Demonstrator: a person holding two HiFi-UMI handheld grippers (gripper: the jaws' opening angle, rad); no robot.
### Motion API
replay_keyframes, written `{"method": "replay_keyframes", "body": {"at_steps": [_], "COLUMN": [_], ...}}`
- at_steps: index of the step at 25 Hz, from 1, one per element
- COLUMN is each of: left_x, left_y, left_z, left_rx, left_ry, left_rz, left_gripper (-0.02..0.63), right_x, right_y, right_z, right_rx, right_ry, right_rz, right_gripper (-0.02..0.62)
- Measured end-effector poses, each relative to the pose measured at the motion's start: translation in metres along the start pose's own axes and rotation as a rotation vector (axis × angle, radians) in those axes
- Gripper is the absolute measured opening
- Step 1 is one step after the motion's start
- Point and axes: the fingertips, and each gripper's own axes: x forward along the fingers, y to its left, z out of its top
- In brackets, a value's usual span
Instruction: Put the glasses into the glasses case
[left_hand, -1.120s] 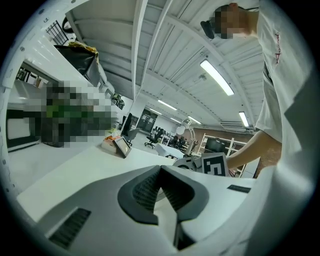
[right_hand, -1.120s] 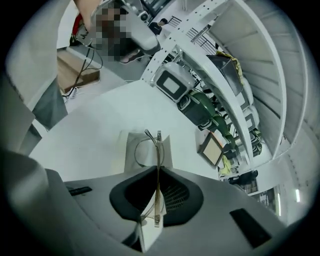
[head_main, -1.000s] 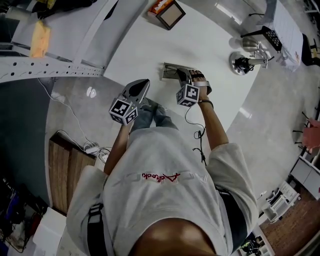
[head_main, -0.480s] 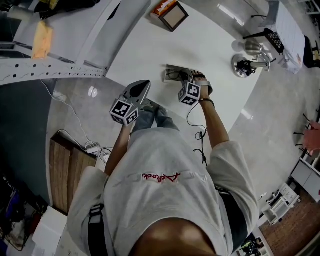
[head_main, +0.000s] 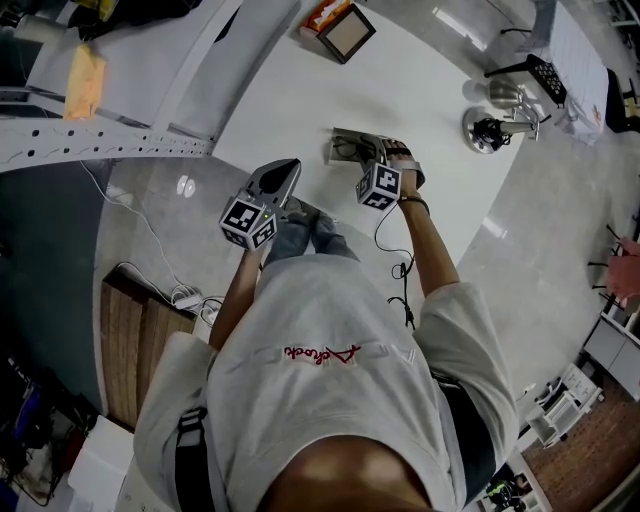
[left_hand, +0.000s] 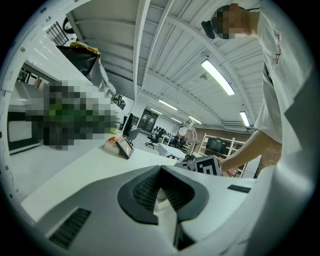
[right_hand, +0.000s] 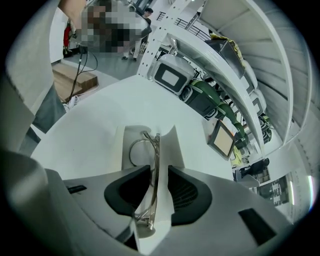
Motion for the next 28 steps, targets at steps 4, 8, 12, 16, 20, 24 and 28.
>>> {"method": "replay_keyframes", "body": {"at_steps": [4, 8, 12, 16, 20, 24, 28], "left_x": [0.0, 0.0, 0.002, 0.006, 0.007, 0.007, 0.005], "left_y": [-0.003, -0.006, -0.012, -0.019, -0.026, -0.029, -0.031], "left_z": [0.004, 0.008, 0.014, 0.02, 0.029, 0.037, 0.041], "left_rx": [0.015, 0.027, 0.039, 0.055, 0.068, 0.092, 0.115], "left_ry": [-0.004, -0.011, -0.024, -0.035, -0.054, -0.063, -0.063], "left_rz": [-0.021, -0.042, -0.076, -0.117, -0.152, -0.182, -0.208], "left_gripper": [0.02, 0.02, 0.02, 0.02, 0.02, 0.02, 0.02], "right_x": [-0.005, -0.014, -0.029, -0.046, -0.063, -0.073, -0.098], "right_y": [0.0, 0.0, -0.001, -0.004, -0.005, -0.005, -0.022], "right_z": [0.001, 0.005, 0.008, 0.014, 0.021, 0.026, 0.048], "right_rx": [-0.011, -0.004, 0.017, 0.029, 0.045, 0.107, 0.327], "right_ry": [0.013, 0.015, 0.017, 0.024, 0.024, 0.01, -0.102], "right_rz": [-0.013, -0.042, -0.088, -0.16, -0.211, -0.259, -0.349], "right_gripper": [0.132, 0.132, 0.126, 0.049, 0.031, 0.031, 0.031]}}
